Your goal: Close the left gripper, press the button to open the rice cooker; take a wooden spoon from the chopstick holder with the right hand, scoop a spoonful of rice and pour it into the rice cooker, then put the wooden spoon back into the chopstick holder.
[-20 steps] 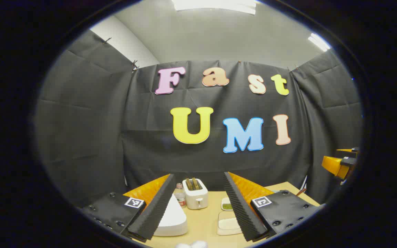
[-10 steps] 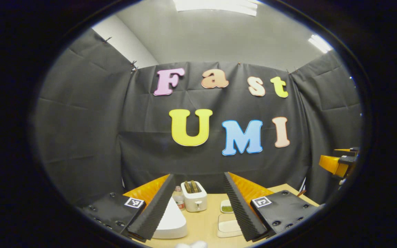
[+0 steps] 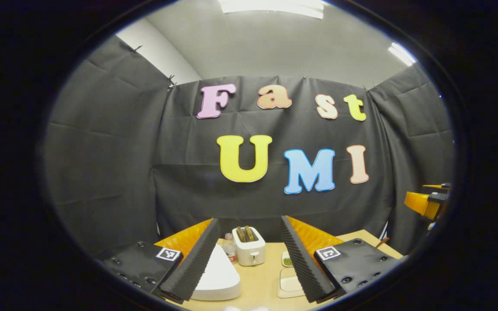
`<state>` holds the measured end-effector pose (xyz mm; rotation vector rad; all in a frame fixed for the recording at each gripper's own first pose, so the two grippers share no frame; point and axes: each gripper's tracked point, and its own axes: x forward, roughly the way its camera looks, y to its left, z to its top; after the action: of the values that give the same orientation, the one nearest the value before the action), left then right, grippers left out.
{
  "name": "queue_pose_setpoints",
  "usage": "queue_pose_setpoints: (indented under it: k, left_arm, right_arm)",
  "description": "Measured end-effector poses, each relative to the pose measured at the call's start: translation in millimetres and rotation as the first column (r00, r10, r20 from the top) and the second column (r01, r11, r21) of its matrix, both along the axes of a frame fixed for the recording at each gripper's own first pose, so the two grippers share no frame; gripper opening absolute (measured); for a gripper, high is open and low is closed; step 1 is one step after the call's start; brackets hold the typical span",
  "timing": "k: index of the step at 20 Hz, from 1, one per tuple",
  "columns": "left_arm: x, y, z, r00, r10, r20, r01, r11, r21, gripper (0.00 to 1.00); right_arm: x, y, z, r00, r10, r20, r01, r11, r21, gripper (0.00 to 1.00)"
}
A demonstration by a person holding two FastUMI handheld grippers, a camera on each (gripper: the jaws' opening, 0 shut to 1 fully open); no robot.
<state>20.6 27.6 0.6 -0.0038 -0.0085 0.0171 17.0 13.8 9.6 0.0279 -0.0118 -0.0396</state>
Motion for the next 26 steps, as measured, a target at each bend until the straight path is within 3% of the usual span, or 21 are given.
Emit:
queue_pose_setpoints:
  k: [3, 4, 5, 8, 12, 16, 21, 26]
  left_arm:
    - [1.3, -5.0, -0.2, 1.0, -0.03, -0.002, 0.03, 1.0, 0.004, 0.95]
    - [2.3, -5.9, 3.0, 0.999, -0.041, 0.008, 0.041, 0.999, 0.013, 0.9]
    - [2.1, -11.7, 5.8, 0.997, -0.067, 0.03, 0.066, 0.998, 0.019, 0.7]
    - [0.7, 3.0, 13.8, 0.998, -0.018, 0.067, 0.015, 0.999, 0.046, 0.1]
    - [23.6, 13.1, -11.7, 1.0, -0.004, 0.007, 0.004, 0.999, 0.043, 0.08]
    - [69.5, 62.5, -87.4, 0.983, 0.103, -0.15, -0.102, 0.995, 0.011, 0.08]
    - [97.9, 119.4, -208.9, 0.896, 0.221, -0.384, -0.256, 0.966, -0.041, 0.08]
    - [104.0, 153.7, -272.9, 0.815, 0.285, -0.505, -0.326, 0.945, 0.007, 0.08]
  right_arm:
    - [-1.5, 0.2, 0.7, 1.0, -0.005, 0.003, 0.004, 1.0, 0.019, 0.98]
    - [-2.0, 0.0, 1.7, 1.0, -0.005, 0.003, 0.005, 1.0, 0.017, 0.98]
    - [-3.0, -1.3, 3.3, 1.0, -0.009, 0.011, 0.009, 1.0, 0.016, 0.98]
    - [-3.2, -3.7, 7.3, 0.999, -0.015, 0.029, 0.015, 1.0, 0.024, 0.98]
    - [-3.0, -1.1, 3.5, 1.0, -0.013, 0.005, 0.013, 1.0, 0.004, 0.98]
    - [-4.8, -1.5, 4.8, 1.0, -0.018, -0.012, 0.018, 0.999, -0.035, 0.98]
    - [-1.9, -6.1, -3.6, 0.998, -0.034, -0.058, 0.028, 0.995, -0.099, 0.98]
    - [3.6, 0.7, -14.6, 0.995, -0.019, -0.098, 0.008, 0.993, -0.115, 0.98]
